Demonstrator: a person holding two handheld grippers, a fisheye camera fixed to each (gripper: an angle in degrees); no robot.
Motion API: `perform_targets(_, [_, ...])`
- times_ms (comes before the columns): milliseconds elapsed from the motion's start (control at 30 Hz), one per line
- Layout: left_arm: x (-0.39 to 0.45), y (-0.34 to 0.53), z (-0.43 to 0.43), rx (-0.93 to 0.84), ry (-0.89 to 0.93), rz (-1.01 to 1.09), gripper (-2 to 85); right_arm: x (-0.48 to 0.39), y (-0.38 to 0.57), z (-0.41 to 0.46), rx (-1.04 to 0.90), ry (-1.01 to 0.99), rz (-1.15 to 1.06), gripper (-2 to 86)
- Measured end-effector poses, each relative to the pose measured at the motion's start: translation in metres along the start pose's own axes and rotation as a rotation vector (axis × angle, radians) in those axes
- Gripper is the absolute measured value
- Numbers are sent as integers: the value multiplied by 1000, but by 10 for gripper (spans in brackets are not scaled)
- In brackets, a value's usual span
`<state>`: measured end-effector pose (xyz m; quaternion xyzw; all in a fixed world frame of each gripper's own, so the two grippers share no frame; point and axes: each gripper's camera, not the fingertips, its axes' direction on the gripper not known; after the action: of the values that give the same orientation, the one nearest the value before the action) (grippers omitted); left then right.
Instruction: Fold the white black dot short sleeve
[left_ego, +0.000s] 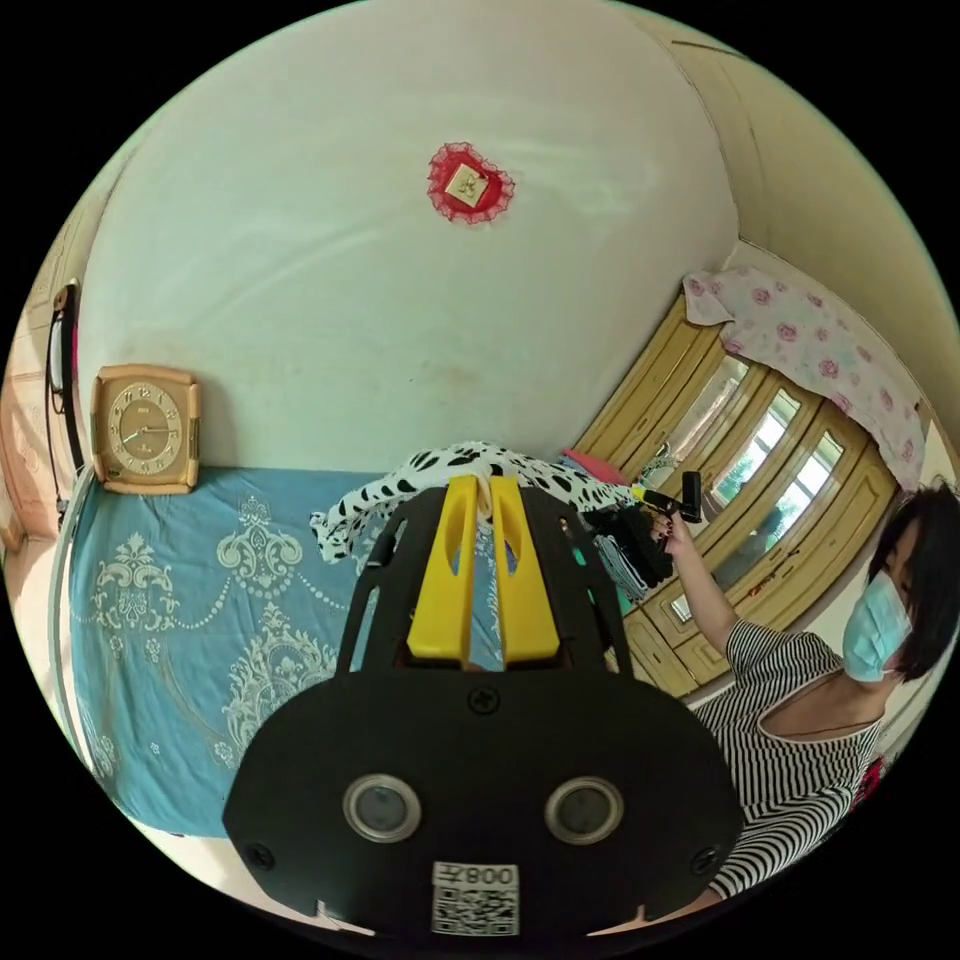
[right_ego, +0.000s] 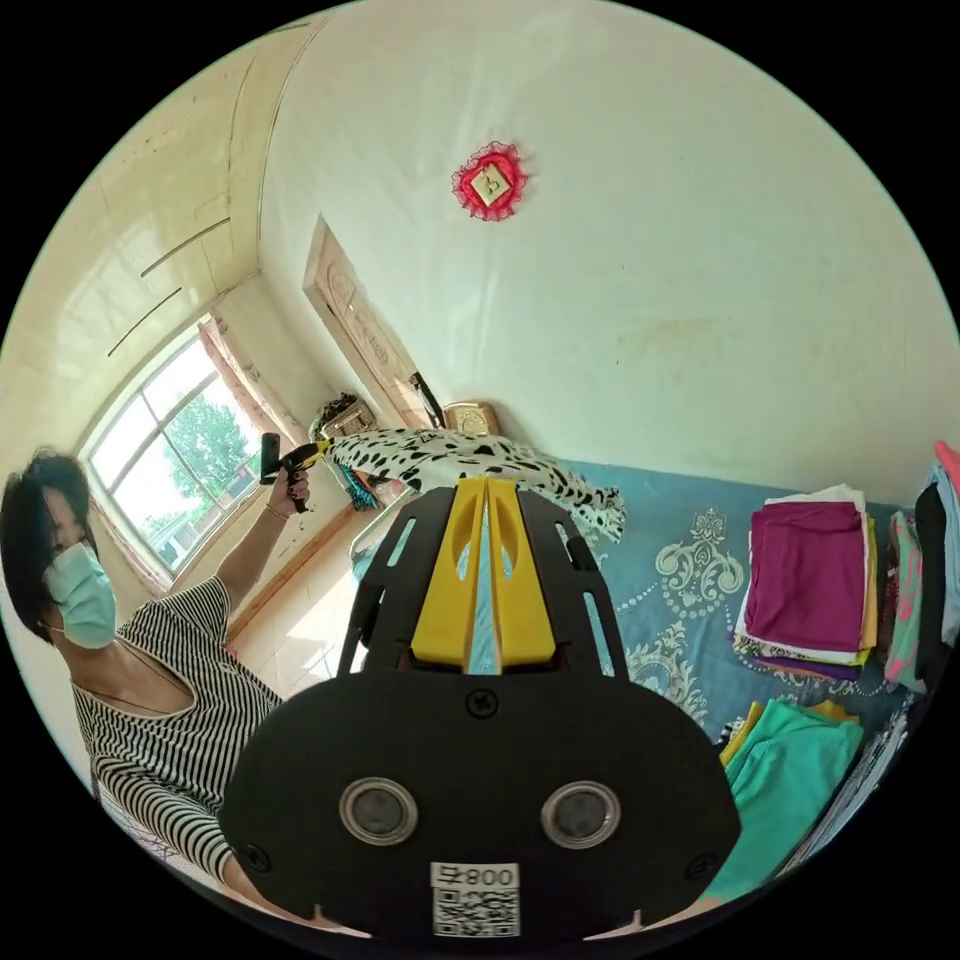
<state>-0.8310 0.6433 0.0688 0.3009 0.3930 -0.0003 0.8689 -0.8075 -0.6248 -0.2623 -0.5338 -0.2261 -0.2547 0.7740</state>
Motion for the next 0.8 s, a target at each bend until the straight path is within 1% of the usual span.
perform_targets(67, [-2,49,16,-80,6,-29,25,6,44,10,-50,-4,37,0])
perform_targets(133, [-16,122,46,-194,13,-101,26,25,112,31,-129,-17,137,0])
perform_targets(167, [-21,142,56,-224,13,-129,26,33,131,38,-149,-32,173,0])
perform_targets(233, [-50,229,105,-357,27,-286,26,64,207,69,-241,-51,336,0])
perform_targets(267, [-58,252,118,-385,32,-337,26,72,226,79,-274,-50,375,0])
perform_targets(300, [-74,299,143,-441,49,-449,26,88,266,98,-340,-43,465,0])
perform_targets(333, [-87,342,163,-474,65,-563,26,104,303,115,-379,-43,557,0])
perform_targets(433, [-96,417,192,-491,68,-721,25,131,376,149,-482,-37,739,0])
perform_targets(533, [-89,447,201,-502,51,-734,26,137,406,164,-540,-8,785,0])
perform_targets(633, [-82,460,197,-457,65,-724,26,141,412,162,-504,-19,793,0])
perform_targets(800, [-71,481,203,-476,24,-680,25,145,417,163,-506,-18,769,0])
